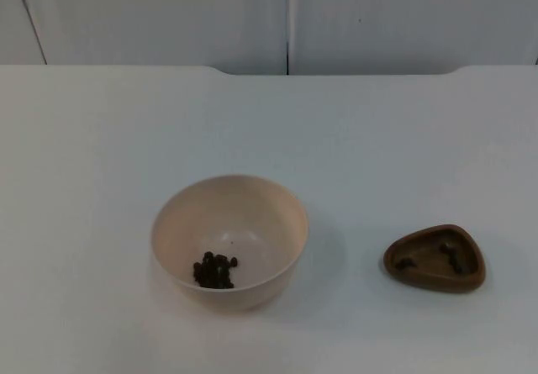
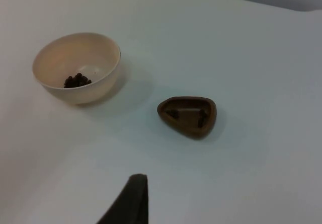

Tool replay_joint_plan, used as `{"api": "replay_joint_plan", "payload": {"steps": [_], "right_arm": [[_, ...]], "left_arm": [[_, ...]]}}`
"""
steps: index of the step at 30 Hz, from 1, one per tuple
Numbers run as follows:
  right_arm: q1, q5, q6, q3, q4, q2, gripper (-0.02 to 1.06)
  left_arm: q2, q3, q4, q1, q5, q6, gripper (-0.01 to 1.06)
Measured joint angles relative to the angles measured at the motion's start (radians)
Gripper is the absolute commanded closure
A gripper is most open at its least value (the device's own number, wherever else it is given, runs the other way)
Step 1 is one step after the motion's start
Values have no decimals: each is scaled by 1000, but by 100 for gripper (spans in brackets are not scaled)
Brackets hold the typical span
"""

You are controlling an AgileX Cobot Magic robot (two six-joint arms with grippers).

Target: Pick up the bowl with the left hand and pour the coffee beans from the cup into the bowl with the right hand.

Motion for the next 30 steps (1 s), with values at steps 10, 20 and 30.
{"api": "replay_joint_plan", "payload": {"steps": [10, 20, 30], "right_arm": [[0, 0, 0, 0, 0, 0, -1], [0, 0, 0, 0, 0, 0, -1], [0, 0, 0, 0, 0, 0, -1]], "left_arm": [[0, 0, 0, 0, 0, 0, 0], [0, 0, 0, 0, 0, 0, 0], [0, 0, 0, 0, 0, 0, 0]]}}
